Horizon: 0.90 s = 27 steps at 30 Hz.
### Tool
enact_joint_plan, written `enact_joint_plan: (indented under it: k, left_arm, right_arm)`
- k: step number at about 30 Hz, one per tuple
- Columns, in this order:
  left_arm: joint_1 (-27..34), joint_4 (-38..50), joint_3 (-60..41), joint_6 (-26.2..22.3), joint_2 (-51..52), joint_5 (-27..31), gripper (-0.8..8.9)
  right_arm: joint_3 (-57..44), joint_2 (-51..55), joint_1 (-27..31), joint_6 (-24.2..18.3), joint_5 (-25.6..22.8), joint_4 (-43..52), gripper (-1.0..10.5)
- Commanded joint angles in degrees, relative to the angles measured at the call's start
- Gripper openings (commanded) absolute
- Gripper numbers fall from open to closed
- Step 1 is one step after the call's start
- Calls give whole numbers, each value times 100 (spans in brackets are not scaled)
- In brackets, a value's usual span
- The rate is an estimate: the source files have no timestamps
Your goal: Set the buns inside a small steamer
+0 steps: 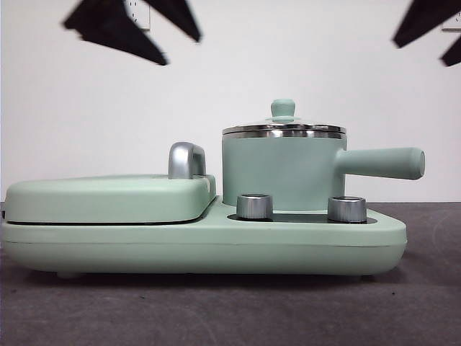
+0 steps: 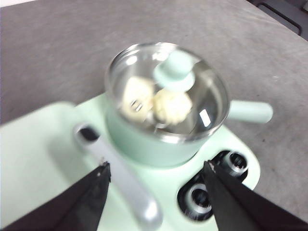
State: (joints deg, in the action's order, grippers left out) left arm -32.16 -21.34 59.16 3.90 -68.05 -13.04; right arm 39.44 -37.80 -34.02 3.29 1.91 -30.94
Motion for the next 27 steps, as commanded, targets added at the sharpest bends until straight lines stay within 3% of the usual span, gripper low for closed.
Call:
enact_joint_plan:
  k: [1, 10, 19, 20, 21, 23, 27]
  left_arm:
    - [87, -13, -518, 210, 356, -11, 313]
    - [407, -24, -1801, 935, 1851, -9, 312]
    - [402, -142, -1838, 922, 2210, -11, 307]
    - [402, -138, -1836, 922, 2210, -11, 291]
    - [402, -136, -1836, 922, 2210, -11, 237]
    - [402, -144, -1838, 925, 2208, -11, -5]
    - [402, -162, -1836, 925, 2210, -59, 13]
  right_arm:
    - [31, -258, -35, 59, 157, 354, 409]
    - [33, -929, -42, 66, 579, 885, 409]
    - [33, -933, -39, 61, 732, 846, 407]
    - [33, -914, -39, 61, 713, 852, 374]
    - [33, -911, -39, 63, 713, 870, 268]
    - [33, -883, -39, 61, 713, 863, -7]
    - [33, -859, -39, 83, 782, 850, 19]
